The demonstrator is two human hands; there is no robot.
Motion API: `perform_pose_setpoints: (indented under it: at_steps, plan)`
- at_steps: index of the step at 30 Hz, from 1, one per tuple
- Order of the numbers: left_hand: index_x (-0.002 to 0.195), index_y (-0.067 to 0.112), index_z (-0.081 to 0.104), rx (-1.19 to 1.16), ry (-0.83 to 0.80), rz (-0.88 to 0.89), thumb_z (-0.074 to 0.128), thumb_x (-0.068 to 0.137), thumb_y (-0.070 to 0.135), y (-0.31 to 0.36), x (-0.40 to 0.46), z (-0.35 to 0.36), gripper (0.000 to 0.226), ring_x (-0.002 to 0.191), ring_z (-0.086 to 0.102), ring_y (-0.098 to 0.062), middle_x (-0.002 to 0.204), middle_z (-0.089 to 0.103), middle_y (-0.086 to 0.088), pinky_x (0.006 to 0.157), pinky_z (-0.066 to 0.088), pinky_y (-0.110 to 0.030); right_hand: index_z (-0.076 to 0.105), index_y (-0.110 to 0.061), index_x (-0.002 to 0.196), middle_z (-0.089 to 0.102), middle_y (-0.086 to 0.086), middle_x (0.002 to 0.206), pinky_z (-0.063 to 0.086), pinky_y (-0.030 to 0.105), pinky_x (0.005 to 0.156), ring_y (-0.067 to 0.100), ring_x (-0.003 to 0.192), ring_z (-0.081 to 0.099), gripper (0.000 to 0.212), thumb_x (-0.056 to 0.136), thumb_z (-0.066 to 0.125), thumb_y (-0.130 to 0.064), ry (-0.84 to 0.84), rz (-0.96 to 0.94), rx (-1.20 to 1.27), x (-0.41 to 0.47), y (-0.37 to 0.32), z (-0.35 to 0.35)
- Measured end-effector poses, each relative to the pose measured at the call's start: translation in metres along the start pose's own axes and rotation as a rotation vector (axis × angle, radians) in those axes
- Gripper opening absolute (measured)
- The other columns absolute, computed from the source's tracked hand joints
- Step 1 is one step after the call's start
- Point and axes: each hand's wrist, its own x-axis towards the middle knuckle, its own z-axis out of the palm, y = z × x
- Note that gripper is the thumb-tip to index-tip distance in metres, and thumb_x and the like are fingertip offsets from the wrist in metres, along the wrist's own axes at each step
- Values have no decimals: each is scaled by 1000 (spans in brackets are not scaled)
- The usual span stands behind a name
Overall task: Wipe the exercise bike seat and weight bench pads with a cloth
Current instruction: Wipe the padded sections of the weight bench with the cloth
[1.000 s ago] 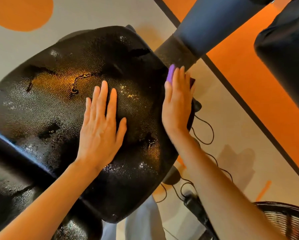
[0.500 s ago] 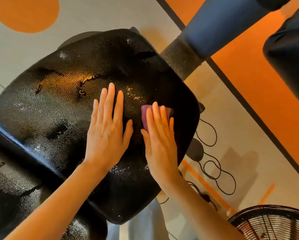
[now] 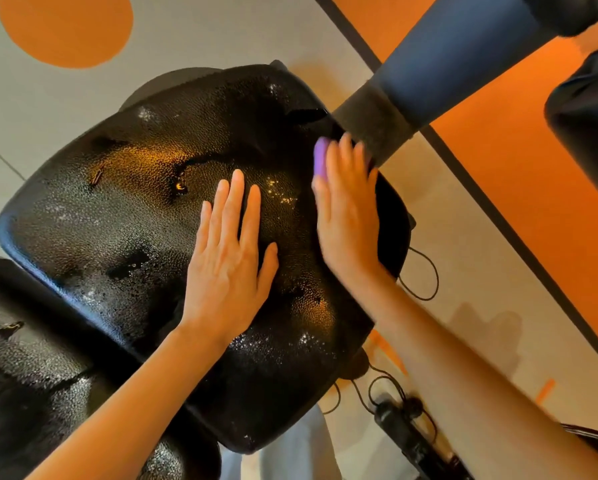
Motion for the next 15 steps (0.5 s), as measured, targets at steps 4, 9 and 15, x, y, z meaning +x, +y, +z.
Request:
perform_pose_setpoints:
  at_steps: [4, 9, 15]
  plan:
    - [155, 5, 16, 1, 20, 7, 34, 100, 37, 0, 1, 1, 66, 153, 2, -30, 164, 5, -16, 124, 4, -42, 25, -13, 153, 21, 10, 161, 14, 50, 122, 27, 151, 12, 52, 105, 22, -33, 52, 147, 27, 28, -9, 9]
    - [155, 4, 19, -20, 7, 6, 36, 100, 37, -1, 0, 0, 66, 153, 3, -30, 164, 6, -17, 124, 4, -42, 25, -15, 153, 21, 7, 161, 9, 40, 122, 22, 151, 10, 52, 104, 27, -32, -90, -171, 3, -59, -10, 2]
    - [155, 5, 16, -52, 11, 18, 34, 100, 35, -3, 1, -2, 65, 153, 2, -30, 164, 4, -16, 124, 3, -41, 24, -12, 153, 19, 11, 162, 12, 51, 122, 28, 151, 10, 52, 105, 22, -33, 67, 167, 34, 39, -19, 12]
